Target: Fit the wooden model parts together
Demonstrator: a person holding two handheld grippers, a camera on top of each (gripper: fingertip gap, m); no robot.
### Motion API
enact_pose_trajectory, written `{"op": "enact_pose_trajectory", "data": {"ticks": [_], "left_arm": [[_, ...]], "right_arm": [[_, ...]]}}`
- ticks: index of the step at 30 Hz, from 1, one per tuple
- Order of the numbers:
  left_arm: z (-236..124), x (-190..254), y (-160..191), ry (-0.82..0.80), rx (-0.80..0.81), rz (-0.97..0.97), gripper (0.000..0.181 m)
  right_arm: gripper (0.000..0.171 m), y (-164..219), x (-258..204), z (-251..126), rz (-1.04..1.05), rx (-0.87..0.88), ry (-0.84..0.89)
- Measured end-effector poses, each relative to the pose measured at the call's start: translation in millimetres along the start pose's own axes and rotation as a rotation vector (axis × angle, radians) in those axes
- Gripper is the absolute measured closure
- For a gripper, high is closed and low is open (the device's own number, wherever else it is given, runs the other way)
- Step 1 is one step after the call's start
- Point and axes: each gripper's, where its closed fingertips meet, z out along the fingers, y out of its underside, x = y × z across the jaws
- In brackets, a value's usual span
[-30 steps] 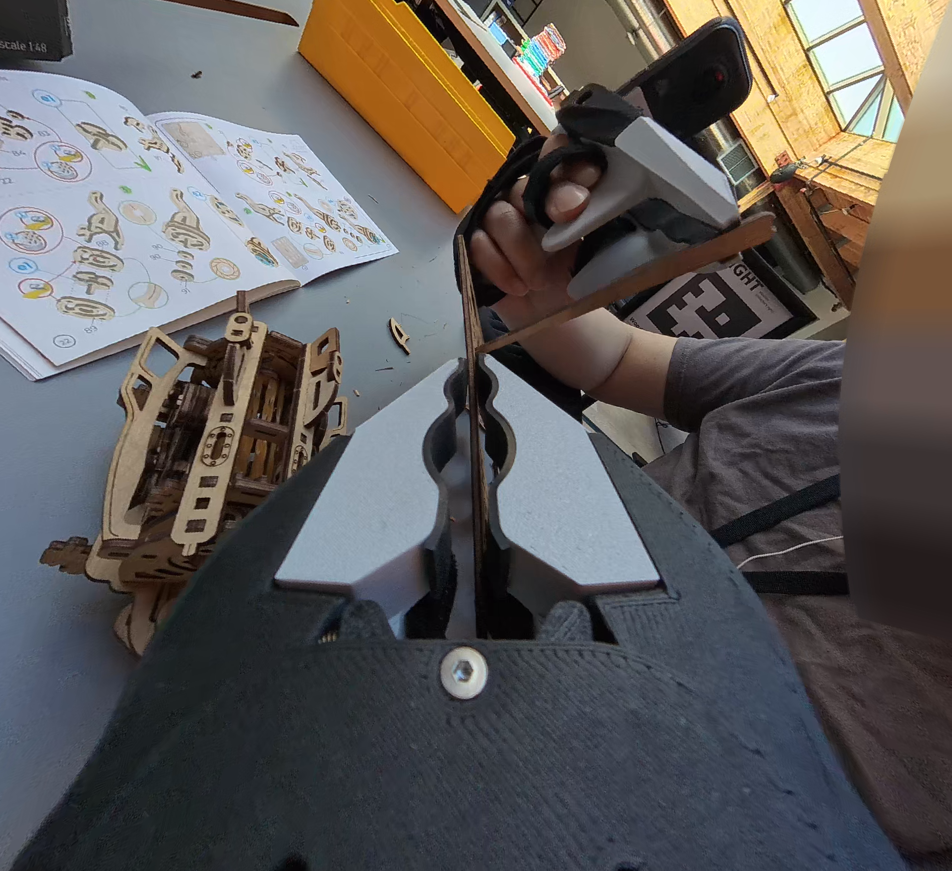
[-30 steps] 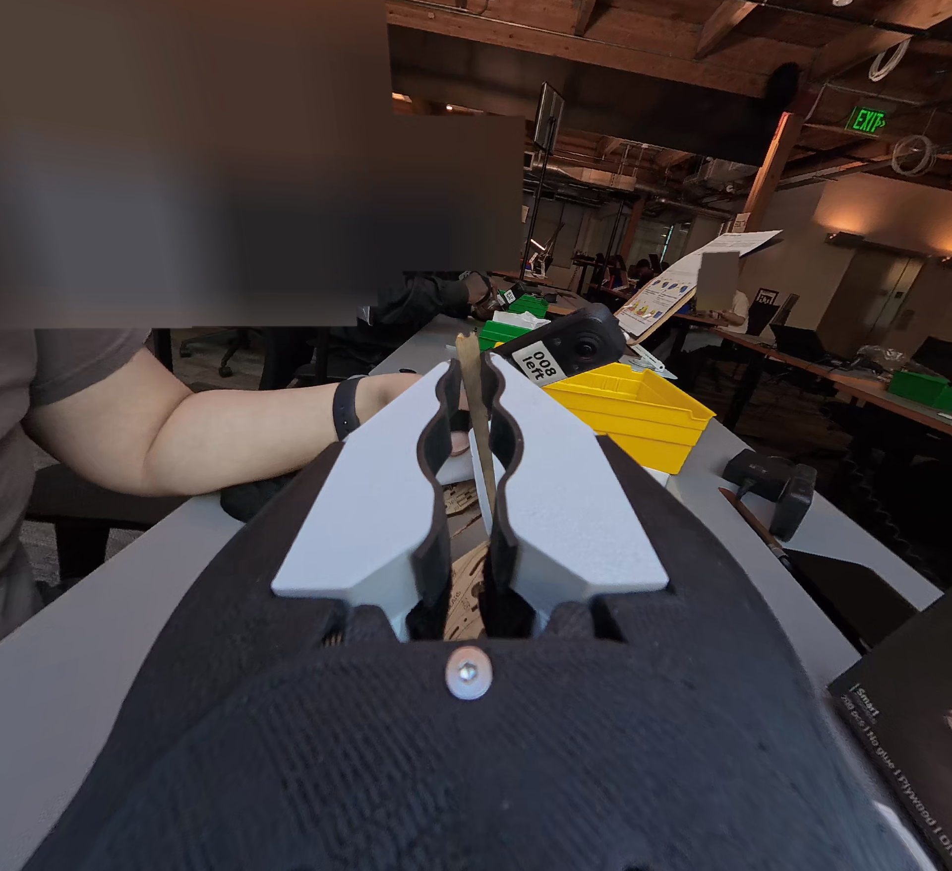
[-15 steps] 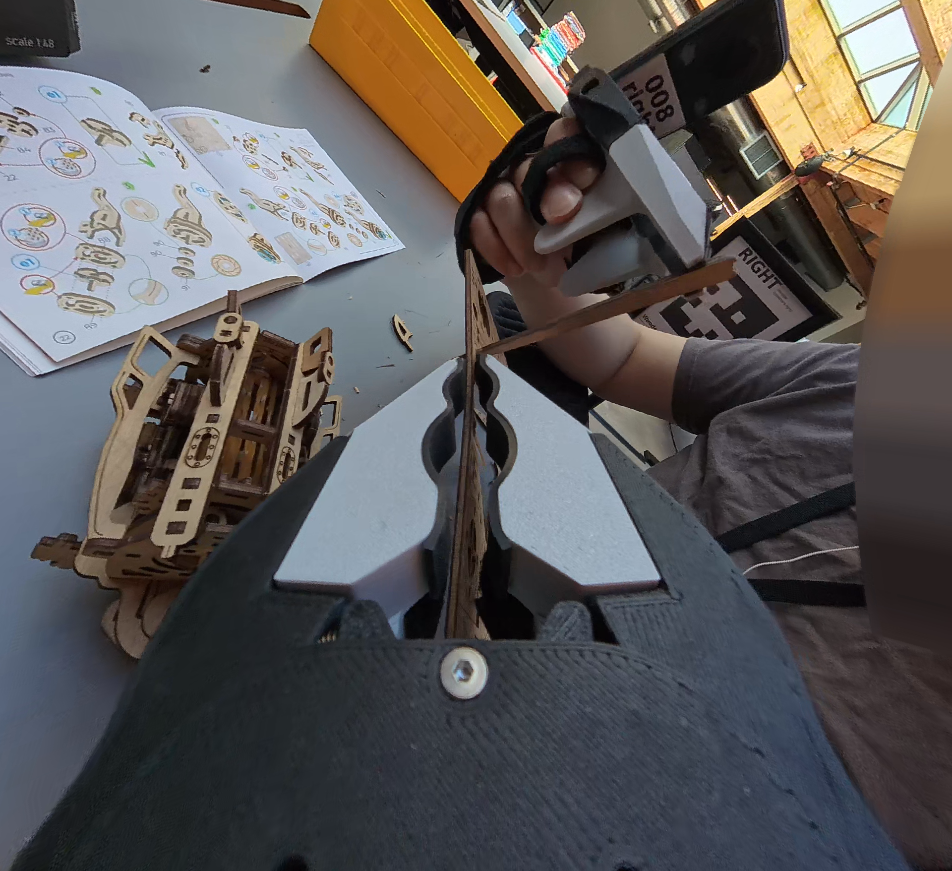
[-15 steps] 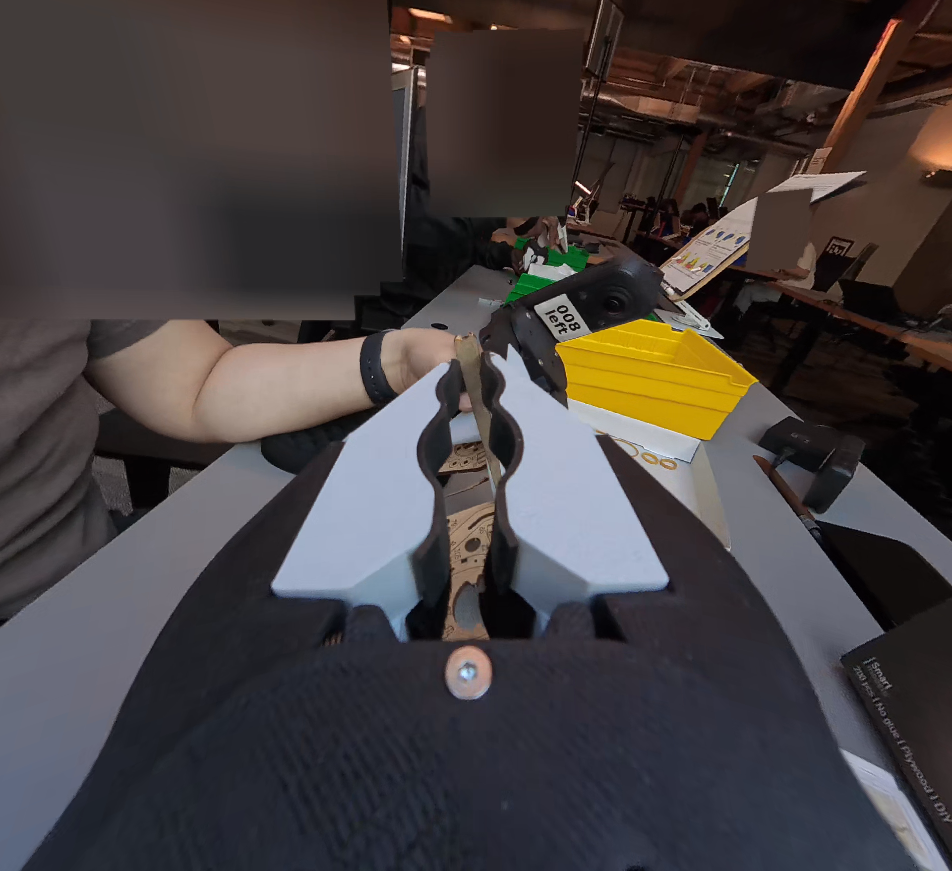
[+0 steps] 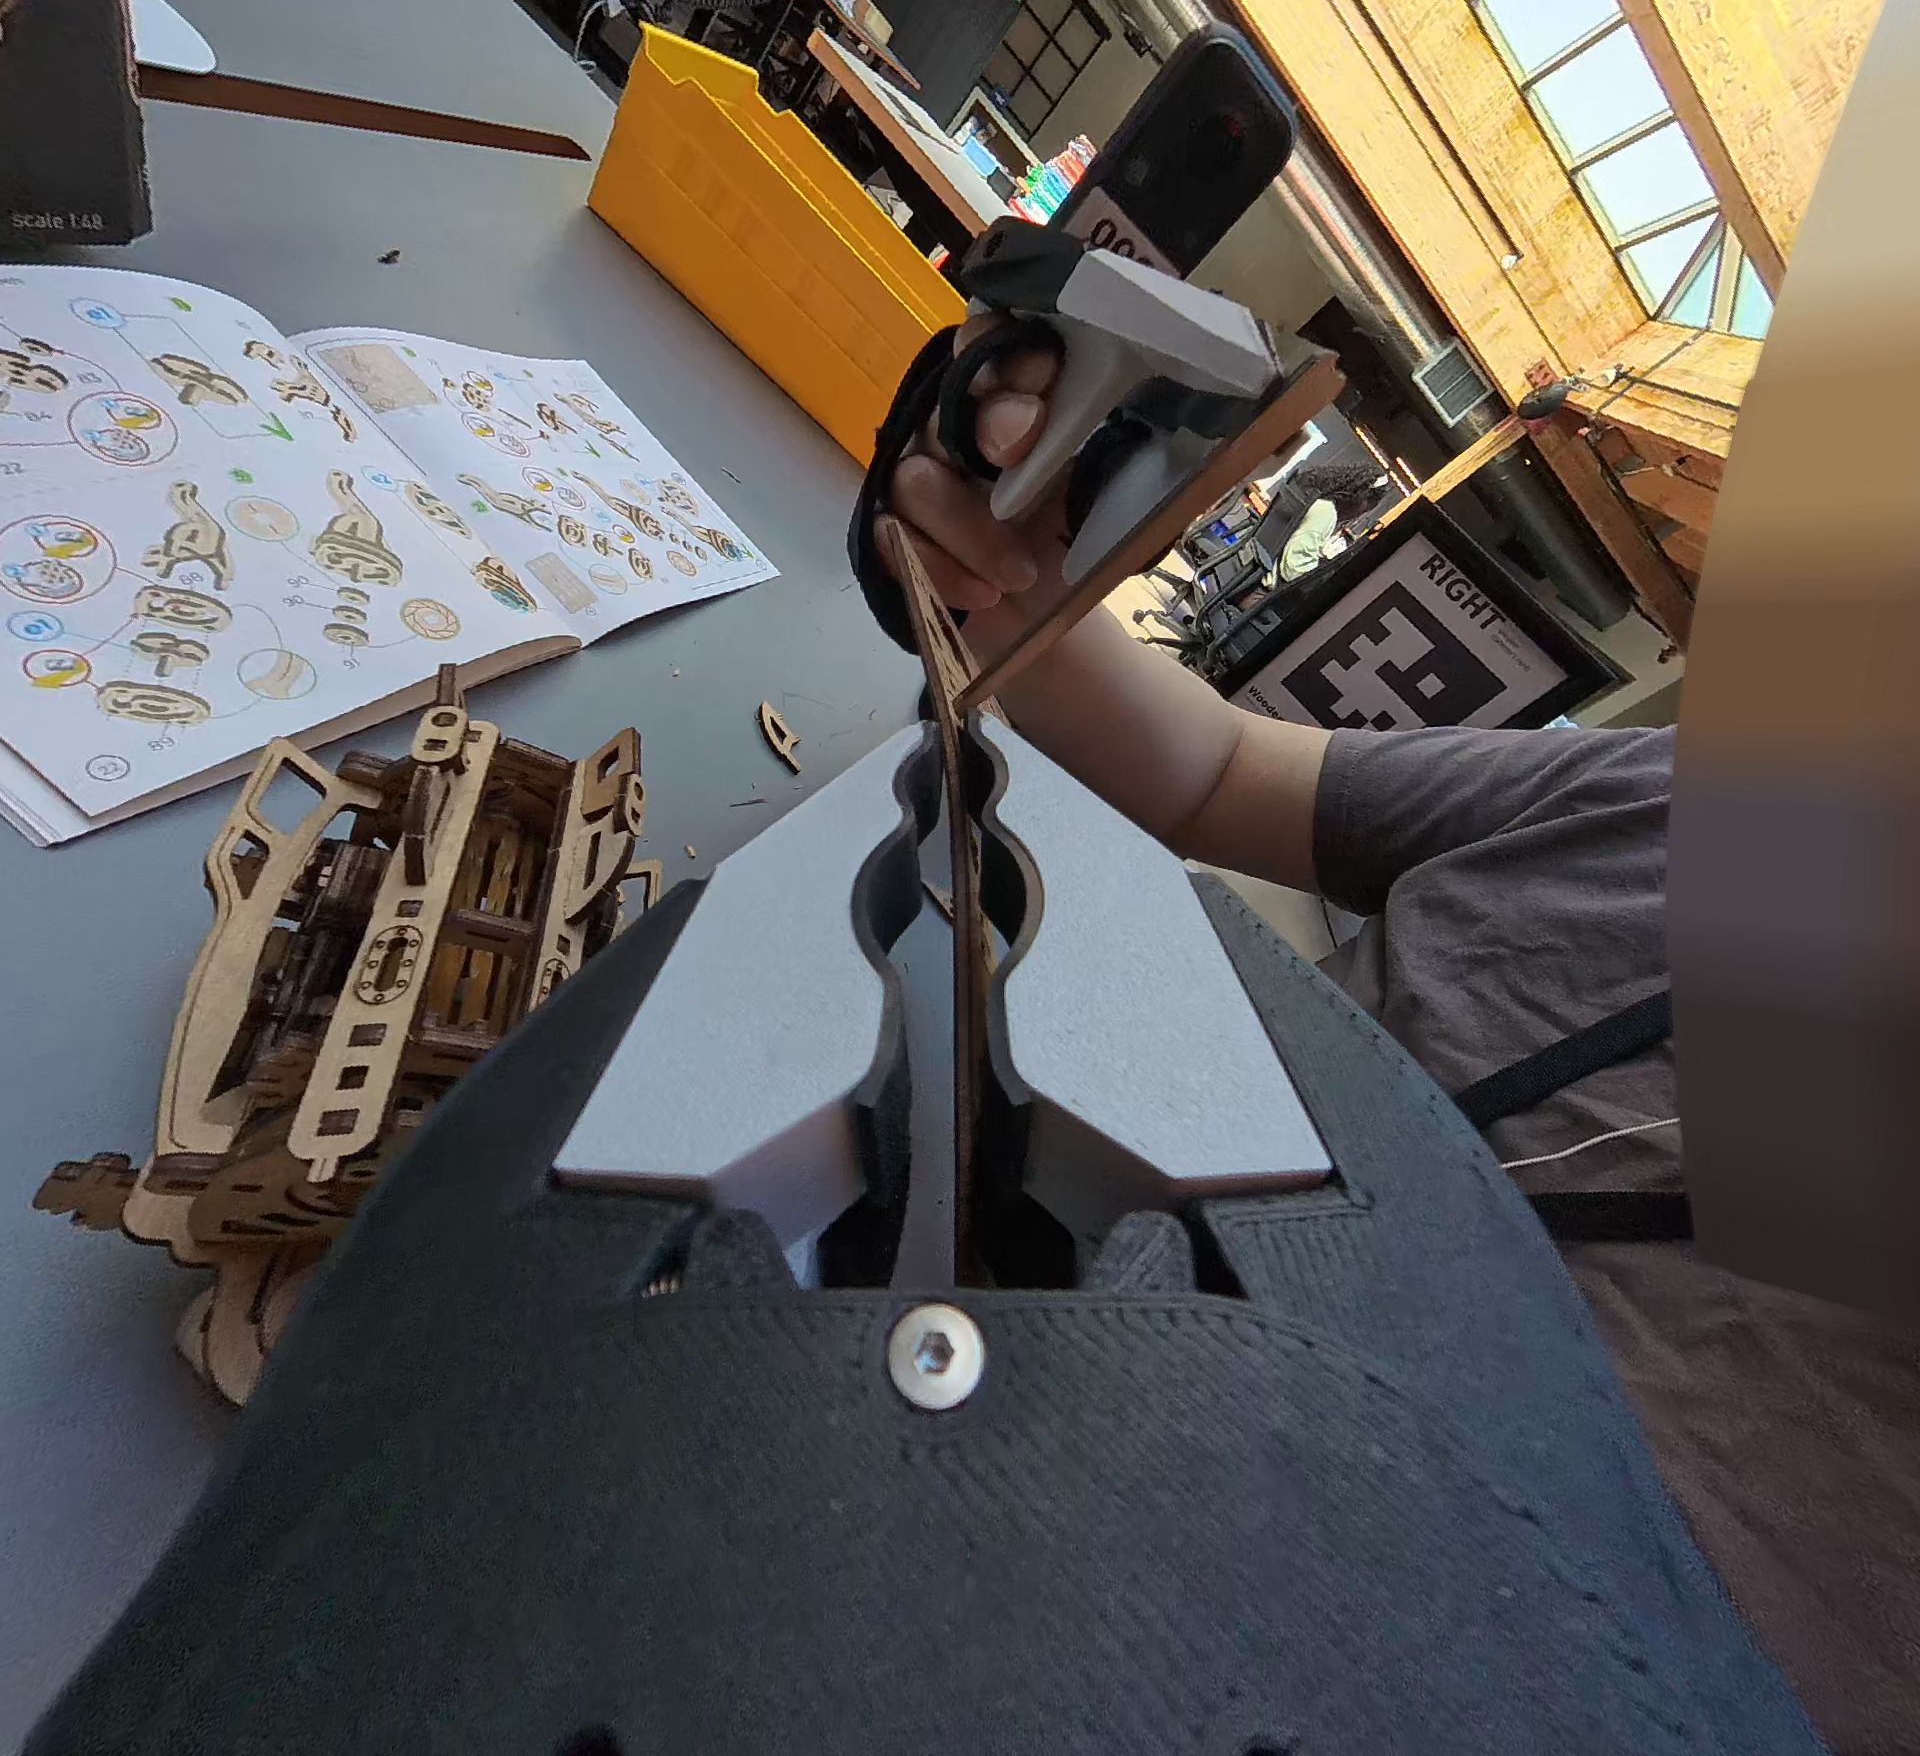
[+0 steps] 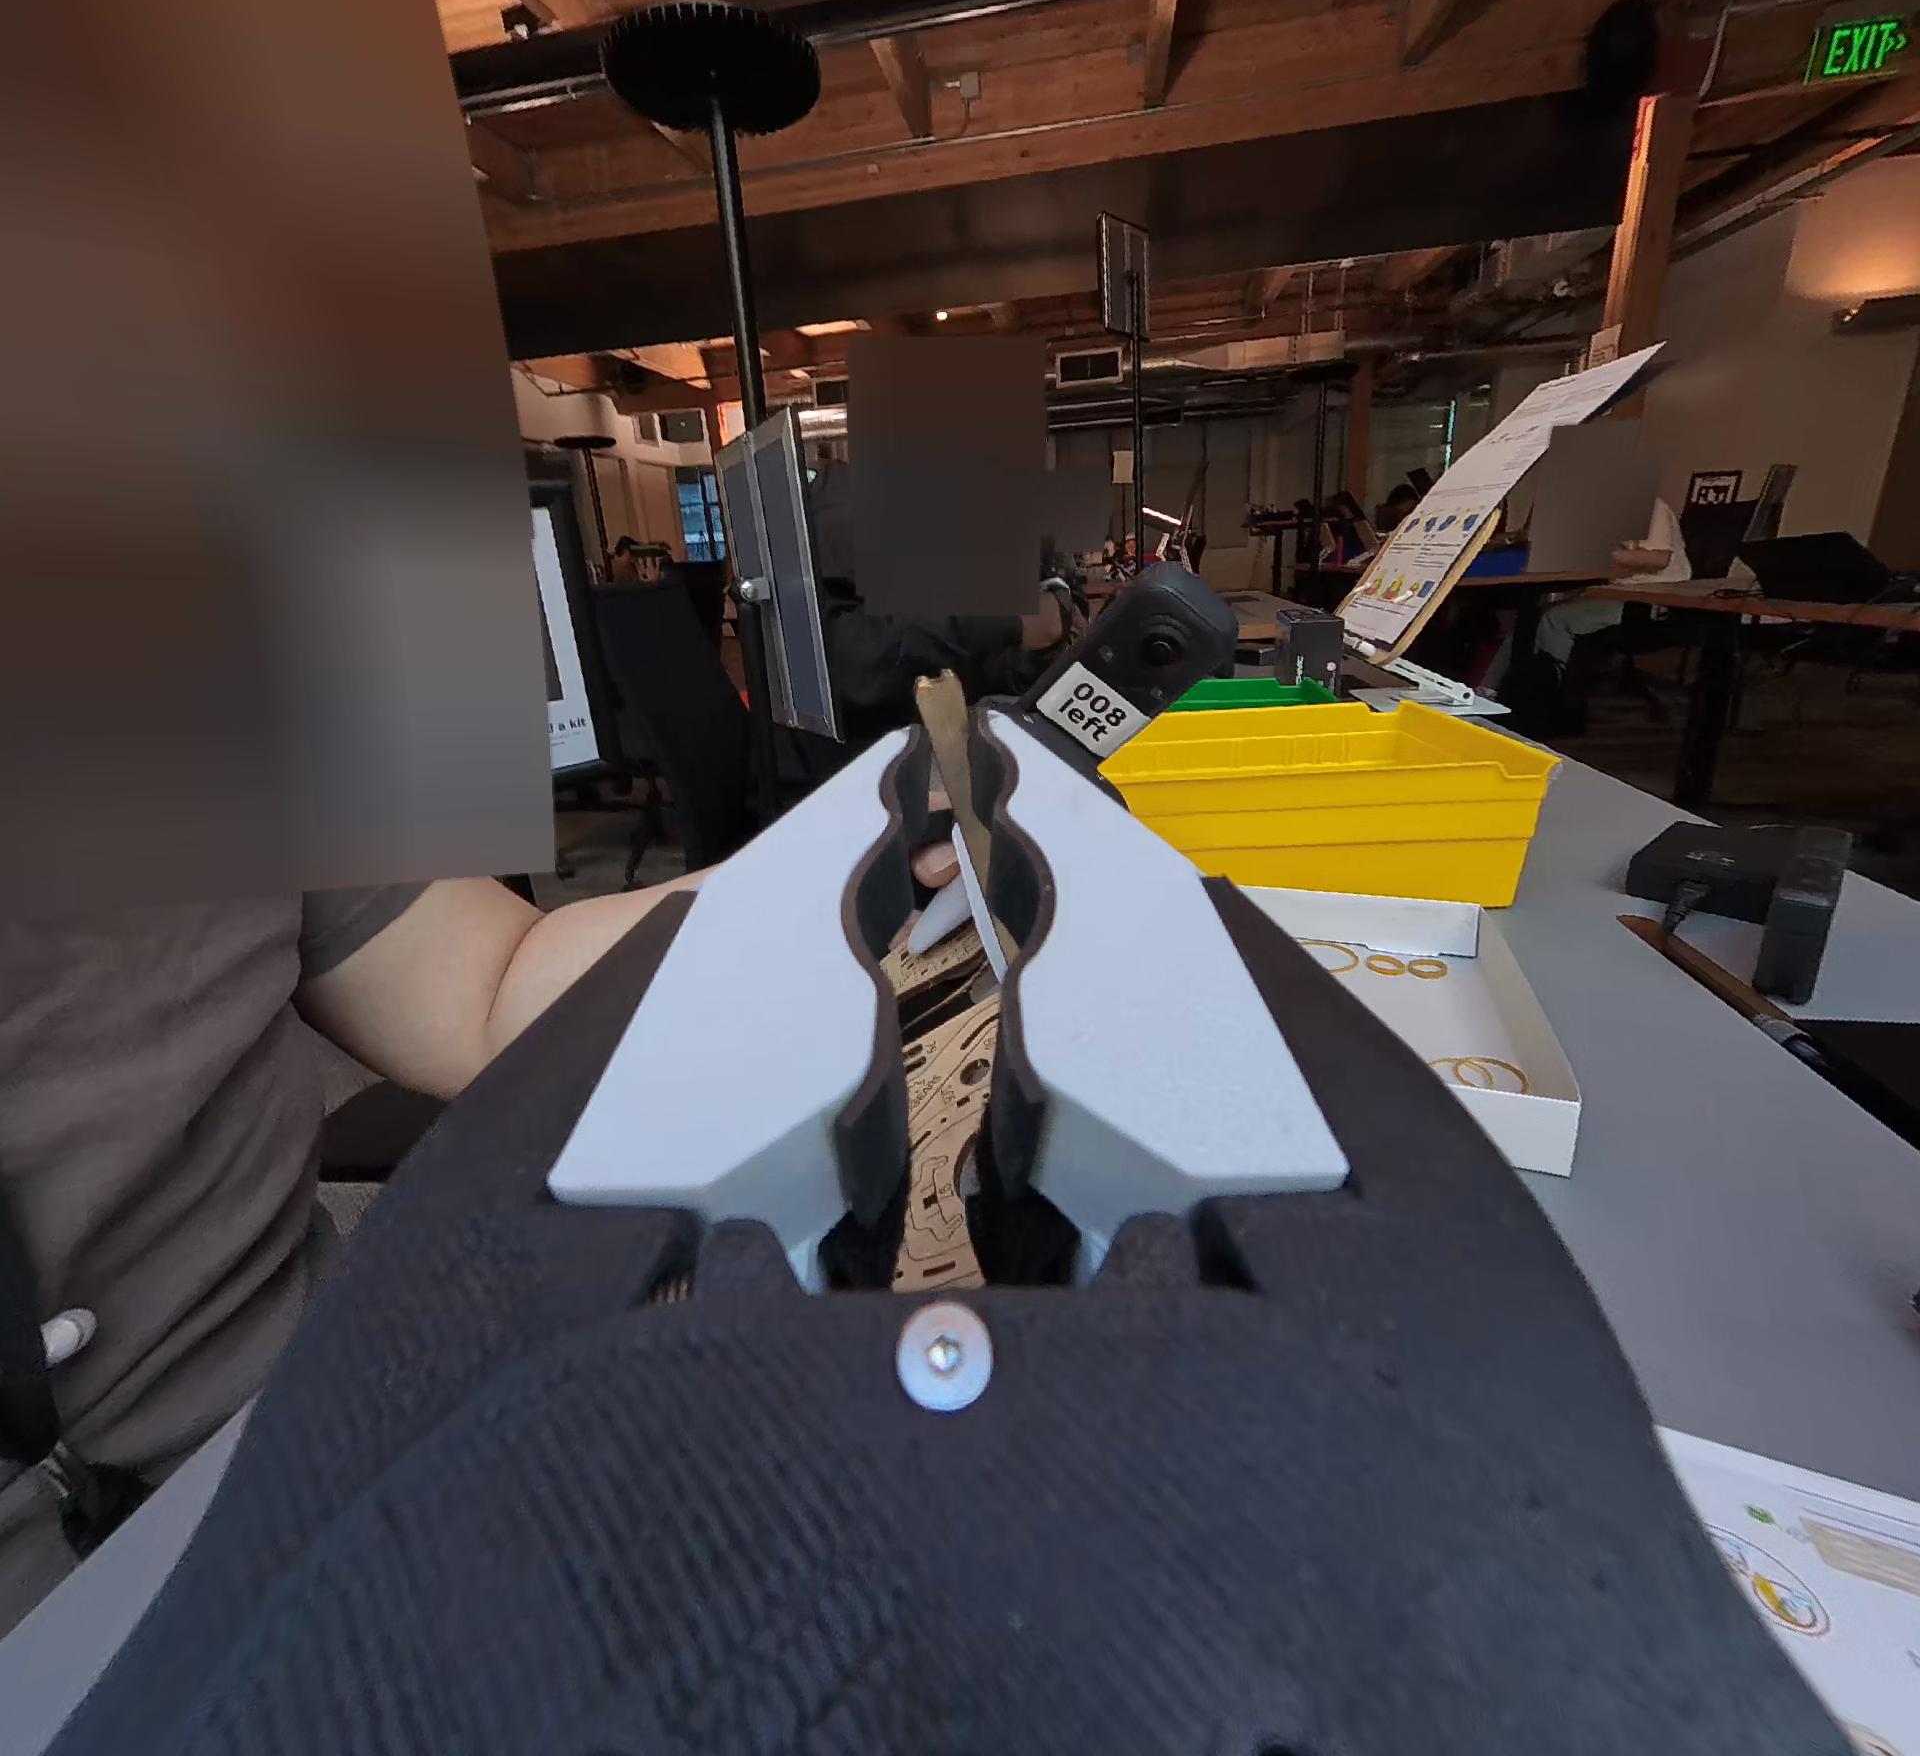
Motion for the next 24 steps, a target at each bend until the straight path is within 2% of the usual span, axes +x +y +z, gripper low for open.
{"op": "enact_pose_trajectory", "data": {"ticks": [7,9,12,17,20,24], "left_arm": [[-0.3,1.4,-6.1,0.022,0.045,-0.025,0.18],[-4.7,16.8,-13.3,0.112,0.086,-0.027,0.181],[-8.9,15.0,-15.8,0.064,0.098,-0.007,0.181],[-9.6,-14.3,-7.7,-0.074,0.062,-0.024,0.181],[-11.3,-21.4,-8.4,-0.052,0.084,-0.079,0.181],[-12.6,-25.5,-4.8,-0.06,0.074,-0.081,0.181]], "right_arm": [[0.17,-2.6,-3.5,-5.9,0.008,0.067,-0.017],[0.171,-2.9,3.0,-10.6,0.008,0.085,0.017],[0.171,-6.6,-0.3,-14.3,0.03,0.096,-0.01],[0.171,-7.9,-3.7,-5.4,-0.104,-0.038,0.061],[0.171,-2.1,-13.0,5.5,-0.181,-0.121,0.088],[0.171,19.6,-39.1,19.7,-0.155,-0.213,-0.026]]}}
